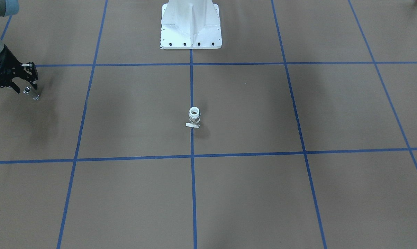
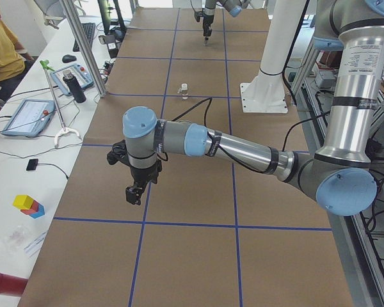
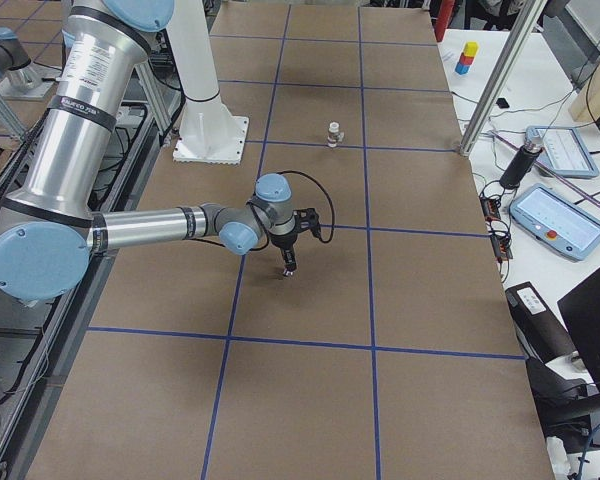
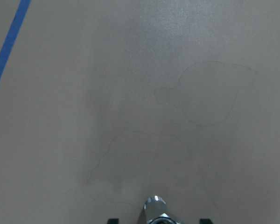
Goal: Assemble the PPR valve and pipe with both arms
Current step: 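Lower the right gripper onto the silver pipe fitting and grasp it, then carry the silver fitting with the right gripper over the white valve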
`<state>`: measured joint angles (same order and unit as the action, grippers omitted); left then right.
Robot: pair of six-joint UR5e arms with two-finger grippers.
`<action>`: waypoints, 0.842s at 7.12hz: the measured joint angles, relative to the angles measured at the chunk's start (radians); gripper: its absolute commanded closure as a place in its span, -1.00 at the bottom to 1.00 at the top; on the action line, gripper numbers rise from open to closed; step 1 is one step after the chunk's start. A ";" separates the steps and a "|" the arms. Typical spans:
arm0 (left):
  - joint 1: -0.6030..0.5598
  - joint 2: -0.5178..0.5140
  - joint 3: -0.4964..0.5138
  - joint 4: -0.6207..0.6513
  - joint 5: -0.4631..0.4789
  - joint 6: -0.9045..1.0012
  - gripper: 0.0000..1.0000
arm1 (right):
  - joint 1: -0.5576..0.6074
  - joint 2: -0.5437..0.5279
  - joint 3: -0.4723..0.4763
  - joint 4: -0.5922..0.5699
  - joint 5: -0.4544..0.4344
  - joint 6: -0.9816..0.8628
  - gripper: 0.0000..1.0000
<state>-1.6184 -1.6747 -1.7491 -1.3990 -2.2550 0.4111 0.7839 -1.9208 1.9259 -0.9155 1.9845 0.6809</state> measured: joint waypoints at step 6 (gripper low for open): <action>-0.002 0.004 -0.001 0.000 0.000 0.001 -1.00 | -0.005 0.005 -0.022 0.001 0.000 -0.004 0.98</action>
<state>-1.6203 -1.6708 -1.7501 -1.3990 -2.2553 0.4124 0.7792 -1.9155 1.9036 -0.9143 1.9843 0.6765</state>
